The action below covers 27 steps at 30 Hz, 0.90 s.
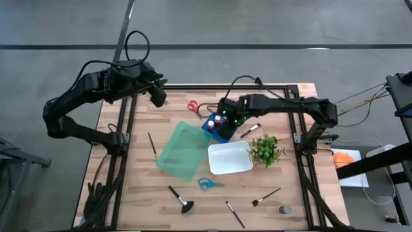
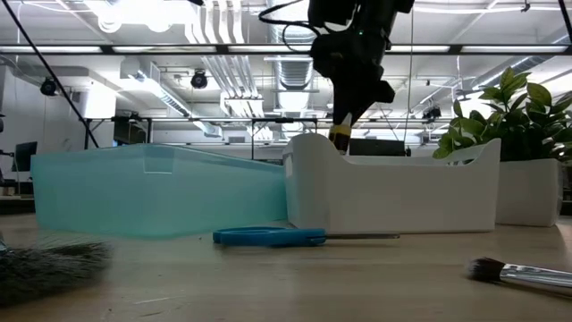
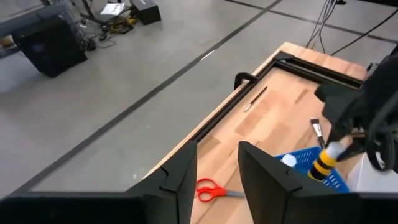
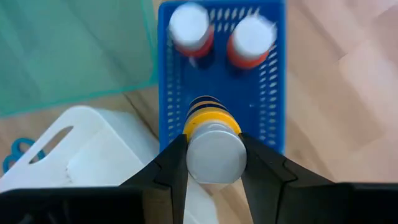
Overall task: Pick & Place Paint Supplies
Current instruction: Put the yellow paint bottle into the blue bin
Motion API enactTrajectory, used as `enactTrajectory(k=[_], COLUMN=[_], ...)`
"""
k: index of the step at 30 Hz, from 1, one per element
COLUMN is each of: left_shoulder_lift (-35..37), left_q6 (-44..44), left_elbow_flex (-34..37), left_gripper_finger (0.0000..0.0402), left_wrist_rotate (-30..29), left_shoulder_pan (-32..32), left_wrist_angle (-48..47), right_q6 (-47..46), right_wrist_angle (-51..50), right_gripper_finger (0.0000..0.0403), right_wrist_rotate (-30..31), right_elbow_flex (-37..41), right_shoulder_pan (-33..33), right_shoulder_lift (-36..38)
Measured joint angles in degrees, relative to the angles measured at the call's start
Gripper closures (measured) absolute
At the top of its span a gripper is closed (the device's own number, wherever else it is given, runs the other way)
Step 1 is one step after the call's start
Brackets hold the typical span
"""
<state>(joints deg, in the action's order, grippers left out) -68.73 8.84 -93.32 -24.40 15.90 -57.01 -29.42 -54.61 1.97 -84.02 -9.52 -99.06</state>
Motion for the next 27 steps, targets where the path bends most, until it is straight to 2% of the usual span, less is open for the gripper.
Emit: enactTrajectory(k=[13, 27], left_shoulder_lift=[0.26, 0.39], left_q6=[-3.91, -4.46], left_elbow_flex=[0.0, 0.0], left_gripper_finger=[0.0277, 0.0278], left_wrist_rotate=[-0.09, -0.07], left_shoulder_pan=[0.0, 0.0], left_wrist_angle=[-0.73, -0.97], right_q6=[-5.99, -6.2], right_wrist_angle=[1.44, 4.15], right_gripper_finger=[0.0295, 0.0295], right_wrist_rotate=[4.21, 4.22], right_elbow_flex=[0.01, 0.01], right_shoulder_pan=[2.17, 2.67], right_shoulder_lift=[-4.26, -7.67])
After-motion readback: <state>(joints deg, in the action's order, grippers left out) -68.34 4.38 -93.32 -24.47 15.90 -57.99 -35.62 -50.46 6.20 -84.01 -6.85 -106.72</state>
